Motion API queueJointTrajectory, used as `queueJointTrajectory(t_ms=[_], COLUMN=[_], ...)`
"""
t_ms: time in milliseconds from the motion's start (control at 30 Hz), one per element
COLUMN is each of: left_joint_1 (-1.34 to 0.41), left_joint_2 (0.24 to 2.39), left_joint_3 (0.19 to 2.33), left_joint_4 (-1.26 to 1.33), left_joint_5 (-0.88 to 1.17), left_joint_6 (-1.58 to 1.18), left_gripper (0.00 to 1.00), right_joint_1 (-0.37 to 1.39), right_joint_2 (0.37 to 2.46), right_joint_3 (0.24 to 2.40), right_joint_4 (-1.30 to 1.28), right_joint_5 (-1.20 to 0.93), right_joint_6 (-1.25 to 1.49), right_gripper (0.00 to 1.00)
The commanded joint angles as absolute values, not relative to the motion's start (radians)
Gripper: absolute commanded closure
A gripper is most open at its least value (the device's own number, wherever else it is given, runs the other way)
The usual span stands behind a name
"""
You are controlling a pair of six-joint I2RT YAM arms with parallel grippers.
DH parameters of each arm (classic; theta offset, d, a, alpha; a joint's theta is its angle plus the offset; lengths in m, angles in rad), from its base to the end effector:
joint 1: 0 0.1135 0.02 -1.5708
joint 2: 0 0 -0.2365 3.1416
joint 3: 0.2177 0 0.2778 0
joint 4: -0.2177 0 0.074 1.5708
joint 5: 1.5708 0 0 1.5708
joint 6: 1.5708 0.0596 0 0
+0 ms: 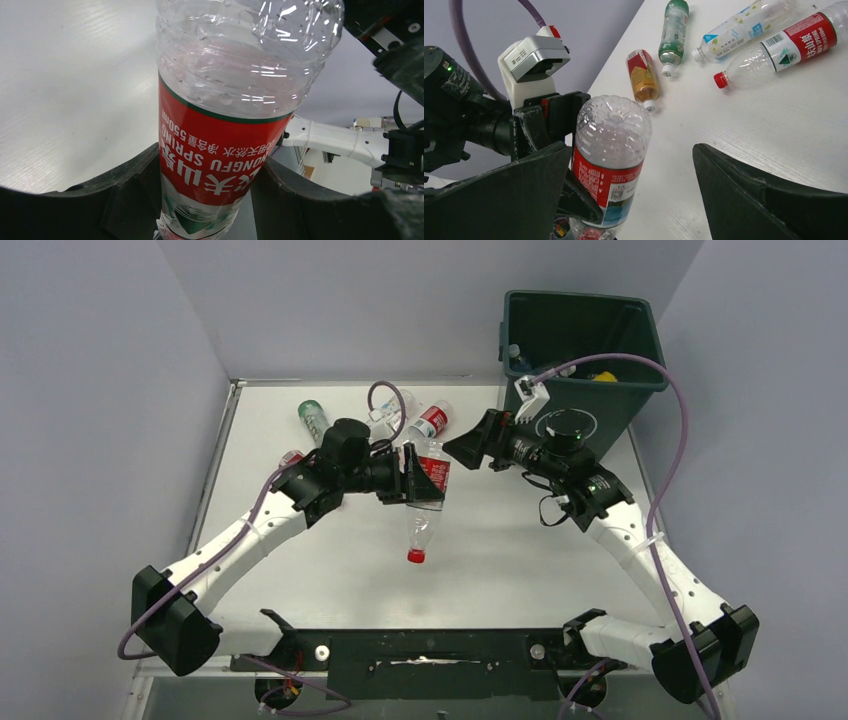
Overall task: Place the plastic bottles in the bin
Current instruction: Pick up the plastic bottle at the center of the board.
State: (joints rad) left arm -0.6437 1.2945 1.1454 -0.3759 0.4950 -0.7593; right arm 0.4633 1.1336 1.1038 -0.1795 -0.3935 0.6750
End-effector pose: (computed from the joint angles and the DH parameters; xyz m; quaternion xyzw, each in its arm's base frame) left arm 0.2566 -0.2279 0.2967 0.0736 0.8456 -0.4746 0.2329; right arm 0.2752 0.1630 0.3528 -0.0418 0.7708 0.4606 0.4381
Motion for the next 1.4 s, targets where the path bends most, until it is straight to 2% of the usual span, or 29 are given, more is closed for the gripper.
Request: queueJointTrajectory(t_ms=[0, 233, 500, 733, 867, 1133, 1200, 1367], left_joint_1=[-0.692, -0.768, -0.776, -0.778, -0.781, -0.784, -0.784, -0.785], left_joint_2=[1.299, 1.335, 1.346, 1.341, 1.341, 1.345, 1.341, 1.285], left_joint_3=[1.187, 1.216, 1.210, 1.214, 1.212, 1.205, 1.202, 1.166], left_joint_4=[-0.265, -0.248, -0.230, -0.222, -0.215, -0.238, -0.244, -0.215], left_joint_5=[0.512, 0.473, 0.436, 0.410, 0.404, 0.386, 0.393, 0.394], left_joint_6=[-0.770, -0.766, -0.769, -0.762, -0.762, -0.743, -0.725, -0.690], left_gripper=[0.56, 0.56, 0.56, 0.56, 0.56, 0.55, 0.48, 0.21], right_joint_1=[0.479, 0.485, 0.495, 0.498, 0.499, 0.502, 0.502, 0.503], right_joint_2=[1.150, 1.157, 1.141, 1.125, 1.123, 1.128, 1.128, 1.125], right_joint_3=[1.131, 1.121, 1.085, 1.051, 1.040, 1.045, 1.046, 1.050], right_joint_4=[-0.100, -0.092, -0.090, -0.088, -0.078, -0.066, -0.065, -0.075], right_joint_5=[-0.406, -0.405, -0.401, -0.397, -0.399, -0.405, -0.403, -0.389], right_joint_6=[0.692, 0.700, 0.701, 0.706, 0.712, 0.716, 0.717, 0.707], right_gripper=[0.02, 0.02, 0.00, 0.04, 0.12, 0.40, 0.44, 0.45])
